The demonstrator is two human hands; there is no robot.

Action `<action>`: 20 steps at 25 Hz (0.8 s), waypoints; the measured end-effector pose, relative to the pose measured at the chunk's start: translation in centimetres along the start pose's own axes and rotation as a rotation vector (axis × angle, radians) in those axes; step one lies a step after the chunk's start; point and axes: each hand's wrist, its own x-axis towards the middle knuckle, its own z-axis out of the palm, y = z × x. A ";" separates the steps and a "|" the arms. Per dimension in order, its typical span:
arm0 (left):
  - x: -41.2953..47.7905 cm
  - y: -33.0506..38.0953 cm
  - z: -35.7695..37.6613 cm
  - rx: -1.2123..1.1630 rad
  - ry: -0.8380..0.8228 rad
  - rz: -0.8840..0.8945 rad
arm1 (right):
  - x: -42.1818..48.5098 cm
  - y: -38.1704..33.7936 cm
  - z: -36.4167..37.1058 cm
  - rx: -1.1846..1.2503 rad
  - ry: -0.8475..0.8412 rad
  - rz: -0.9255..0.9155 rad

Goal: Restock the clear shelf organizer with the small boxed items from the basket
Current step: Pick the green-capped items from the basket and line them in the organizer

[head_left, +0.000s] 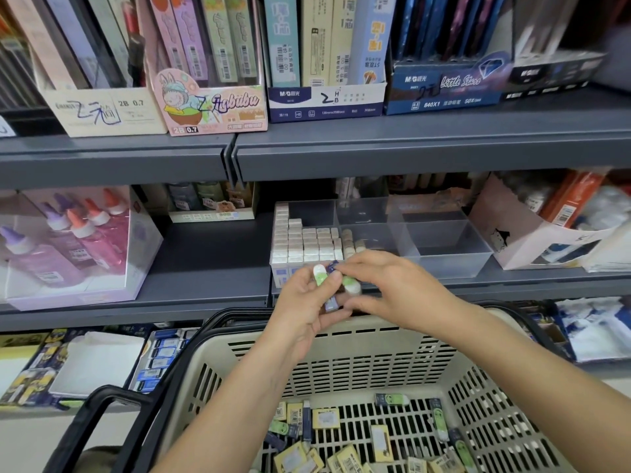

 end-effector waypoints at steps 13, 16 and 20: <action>1.0 -0.1 -0.7 0.116 0.093 0.074 | 5.2 6.1 -2.5 -0.110 0.339 0.350; 0.7 -0.3 -1.0 0.201 0.086 0.164 | 6.7 6.7 -1.6 -0.093 0.151 0.373; 0.7 0.0 -1.8 0.281 0.130 0.278 | 7.4 6.9 -2.0 -0.027 0.047 0.432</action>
